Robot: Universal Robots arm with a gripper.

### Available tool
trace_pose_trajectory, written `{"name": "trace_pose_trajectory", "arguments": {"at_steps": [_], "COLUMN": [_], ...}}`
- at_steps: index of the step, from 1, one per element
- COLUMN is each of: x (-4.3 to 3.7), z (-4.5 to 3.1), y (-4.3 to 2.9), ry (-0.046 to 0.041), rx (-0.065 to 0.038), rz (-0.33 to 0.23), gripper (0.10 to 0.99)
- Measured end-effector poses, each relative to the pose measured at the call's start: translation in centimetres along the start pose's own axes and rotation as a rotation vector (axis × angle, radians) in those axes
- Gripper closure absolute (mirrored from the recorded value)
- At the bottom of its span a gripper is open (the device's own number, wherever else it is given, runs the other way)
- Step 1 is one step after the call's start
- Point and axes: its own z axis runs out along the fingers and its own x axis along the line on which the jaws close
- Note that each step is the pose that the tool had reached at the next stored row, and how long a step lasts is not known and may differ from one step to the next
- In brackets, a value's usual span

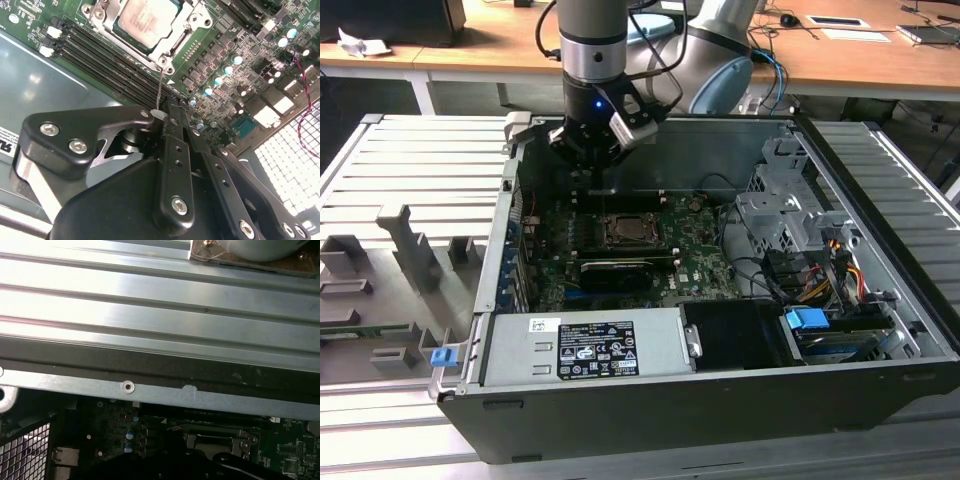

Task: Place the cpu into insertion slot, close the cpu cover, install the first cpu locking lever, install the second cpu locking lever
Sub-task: 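Install the first cpu locking lever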

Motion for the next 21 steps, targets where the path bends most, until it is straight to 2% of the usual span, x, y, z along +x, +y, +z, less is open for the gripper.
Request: {"name": "trace_pose_trajectory", "arguments": {"at_steps": [21], "x": [-0.89], "z": [0.11], "y": [-0.11], "ry": [0.0000], "rx": [0.000], "rz": [0.000], "gripper": [0.980]}}
